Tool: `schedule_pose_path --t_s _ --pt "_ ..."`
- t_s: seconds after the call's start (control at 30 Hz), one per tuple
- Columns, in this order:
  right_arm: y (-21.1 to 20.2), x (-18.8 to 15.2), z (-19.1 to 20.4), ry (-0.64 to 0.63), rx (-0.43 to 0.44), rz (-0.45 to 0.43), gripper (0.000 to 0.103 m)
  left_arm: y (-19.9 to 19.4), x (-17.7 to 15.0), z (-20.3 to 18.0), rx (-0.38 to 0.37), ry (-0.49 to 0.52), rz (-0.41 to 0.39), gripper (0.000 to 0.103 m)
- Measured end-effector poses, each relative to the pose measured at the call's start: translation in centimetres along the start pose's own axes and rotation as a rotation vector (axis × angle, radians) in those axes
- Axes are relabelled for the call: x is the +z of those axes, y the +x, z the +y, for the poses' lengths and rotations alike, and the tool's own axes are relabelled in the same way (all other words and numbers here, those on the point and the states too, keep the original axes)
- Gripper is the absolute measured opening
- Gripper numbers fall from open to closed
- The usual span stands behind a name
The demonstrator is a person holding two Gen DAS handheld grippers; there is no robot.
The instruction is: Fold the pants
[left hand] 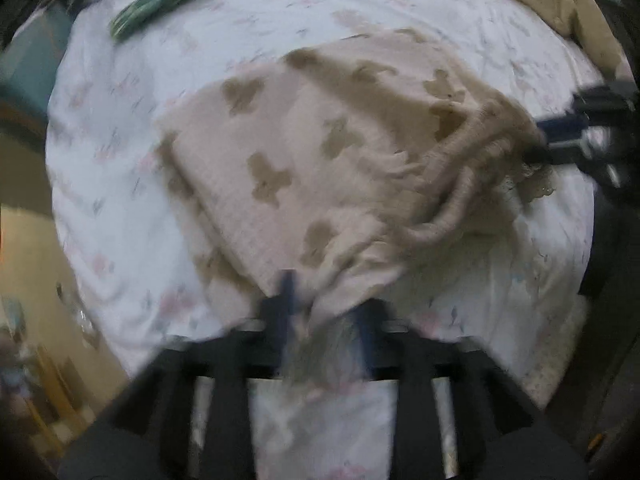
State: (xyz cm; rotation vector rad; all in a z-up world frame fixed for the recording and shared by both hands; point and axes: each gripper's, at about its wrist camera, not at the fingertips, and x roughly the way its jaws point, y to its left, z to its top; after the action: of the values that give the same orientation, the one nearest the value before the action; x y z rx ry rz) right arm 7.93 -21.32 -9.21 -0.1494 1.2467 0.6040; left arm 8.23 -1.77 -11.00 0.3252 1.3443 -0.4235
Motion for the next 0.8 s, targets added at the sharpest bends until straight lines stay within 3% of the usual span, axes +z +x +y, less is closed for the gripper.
schedule_pose_path --t_s 0.07,0.17,0.23,0.33,0.4,0.47,0.53,0.67,0.7,0.8 --pt "-0.4 -0.8 -0.2 -0.012 0.0 0.05 0.045 -1.8 -0.1 1.6 -0.041 -0.089 -0.039 0.043" --pt "-2.9 -1.3 -0.6 -0.008 -0.025 -0.041 0.045 -3.8 0.0 3.1 -0.066 -0.222 -0.143 0.051" --pt "-4.5 -0.2 -1.6 0.07 -0.003 -0.168 0.045 -3.9 0.7 3.1 -0.042 -0.275 -0.187 0.051" --pt "-3.6 1.5 -2.6 0.16 0.004 -0.227 0.036 -2.3 2.6 2.2 -0.052 -0.29 -0.186 0.051" --pt "-1.4 2.7 -2.8 0.187 0.002 -0.174 0.026 -0.6 3.6 1.3 -0.005 -0.27 -0.15 0.051" --pt "0.5 3.2 -2.9 0.188 0.009 -0.11 0.025 1.1 3.9 0.7 0.022 -0.244 -0.102 0.051" --pt "2.0 3.1 -2.6 0.166 0.008 -0.046 0.025 2.6 3.7 0.4 0.011 -0.226 -0.037 0.051" --pt "2.8 1.5 -1.6 0.113 0.118 0.061 0.025 3.6 1.5 -0.5 -0.077 -0.15 0.099 0.051" --pt "2.7 0.5 -1.2 0.097 0.183 0.116 0.025 3.5 0.7 -0.9 -0.077 -0.122 0.12 0.051" --pt "2.4 -1.3 -0.6 0.075 0.203 0.182 0.025 1.9 -1.0 -1.2 -0.072 -0.097 0.085 0.055"
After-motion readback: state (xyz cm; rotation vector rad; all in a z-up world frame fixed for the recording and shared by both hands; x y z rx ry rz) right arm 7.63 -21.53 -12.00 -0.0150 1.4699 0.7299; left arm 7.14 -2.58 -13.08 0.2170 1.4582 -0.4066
